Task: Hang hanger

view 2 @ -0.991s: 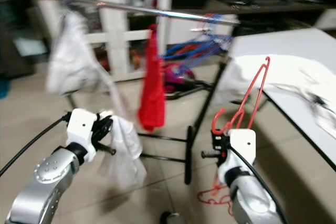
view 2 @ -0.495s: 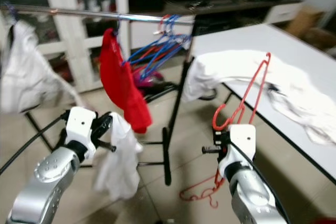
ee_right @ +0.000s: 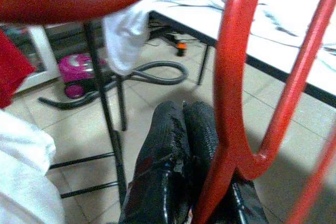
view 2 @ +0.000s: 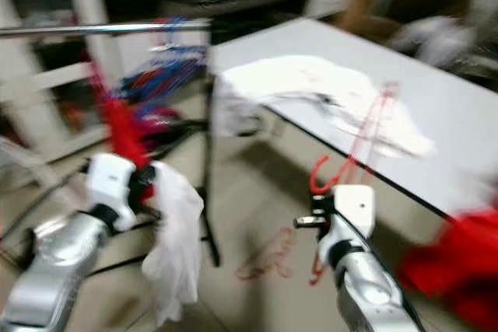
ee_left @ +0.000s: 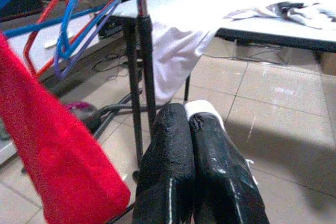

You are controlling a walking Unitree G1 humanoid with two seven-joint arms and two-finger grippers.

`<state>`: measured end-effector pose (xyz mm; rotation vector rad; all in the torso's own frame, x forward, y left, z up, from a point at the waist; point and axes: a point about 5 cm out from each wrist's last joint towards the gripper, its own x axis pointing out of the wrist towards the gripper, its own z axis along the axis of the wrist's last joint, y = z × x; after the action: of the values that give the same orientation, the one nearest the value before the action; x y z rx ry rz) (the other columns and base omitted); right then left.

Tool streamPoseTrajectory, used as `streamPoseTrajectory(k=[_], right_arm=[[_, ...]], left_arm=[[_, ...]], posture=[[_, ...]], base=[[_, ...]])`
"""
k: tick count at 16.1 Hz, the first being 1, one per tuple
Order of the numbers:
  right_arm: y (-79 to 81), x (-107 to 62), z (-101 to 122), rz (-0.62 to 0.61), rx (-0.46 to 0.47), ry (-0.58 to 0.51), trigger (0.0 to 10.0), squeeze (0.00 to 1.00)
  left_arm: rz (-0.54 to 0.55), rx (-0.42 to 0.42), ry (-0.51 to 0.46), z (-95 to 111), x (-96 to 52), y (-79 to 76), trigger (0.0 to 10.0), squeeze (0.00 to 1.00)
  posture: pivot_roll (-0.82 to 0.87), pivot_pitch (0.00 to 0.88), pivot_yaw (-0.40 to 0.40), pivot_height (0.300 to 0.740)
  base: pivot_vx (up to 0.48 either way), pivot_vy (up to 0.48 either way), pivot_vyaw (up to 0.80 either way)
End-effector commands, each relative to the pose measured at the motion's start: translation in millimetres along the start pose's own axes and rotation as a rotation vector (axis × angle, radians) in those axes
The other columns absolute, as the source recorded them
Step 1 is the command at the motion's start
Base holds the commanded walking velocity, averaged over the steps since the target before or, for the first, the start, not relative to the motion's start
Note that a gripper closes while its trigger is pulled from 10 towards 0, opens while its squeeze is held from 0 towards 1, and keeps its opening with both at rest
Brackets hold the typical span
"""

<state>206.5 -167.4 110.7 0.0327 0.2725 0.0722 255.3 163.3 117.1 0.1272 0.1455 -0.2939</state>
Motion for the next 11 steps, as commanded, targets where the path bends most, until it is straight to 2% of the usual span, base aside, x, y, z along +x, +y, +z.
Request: streamPoseTrajectory(k=[1, 5, 10, 11], right_arm=[[-8.6, 0.2, 4.0, -0.037, -0.030, -0.003, 10.0, 0.00], [-9.2, 2.9, 5.5, -0.032, -0.039, 0.000, 10.0, 0.00], [-9.2, 5.6, 7.0, -0.021, -0.050, 0.002, 10.0, 0.00], [-10.3, 7.0, 8.3, -0.023, -0.054, -0.001, 10.0, 0.00]], left_arm=[[-0.010, -0.010, -0.031, 6.1, 3.7, -2.0, 10.0, 0.00], [0.003, -0.004, -0.045, 9.3, 5.7, -0.2, 10.0, 0.00], [0.014, -0.029, -0.048, 9.9, 7.8, -2.6, 10.0, 0.00], [0.019, -0.063, -0.054, 10.6, 8.7, -2.5, 10.0, 0.00]], posture=[[-0.01, 0.000, -0.032, 0.740], [-0.01, 0.000, -0.041, 0.740], [-0.01, 0.000, -0.046, 0.740], [-0.01, 0.000, -0.046, 0.740]], base=[[0.000, 0.000, -0.79], [0.000, 0.000, -0.79], [0.000, -0.480, -0.79], [0.000, 0.000, -0.79]])
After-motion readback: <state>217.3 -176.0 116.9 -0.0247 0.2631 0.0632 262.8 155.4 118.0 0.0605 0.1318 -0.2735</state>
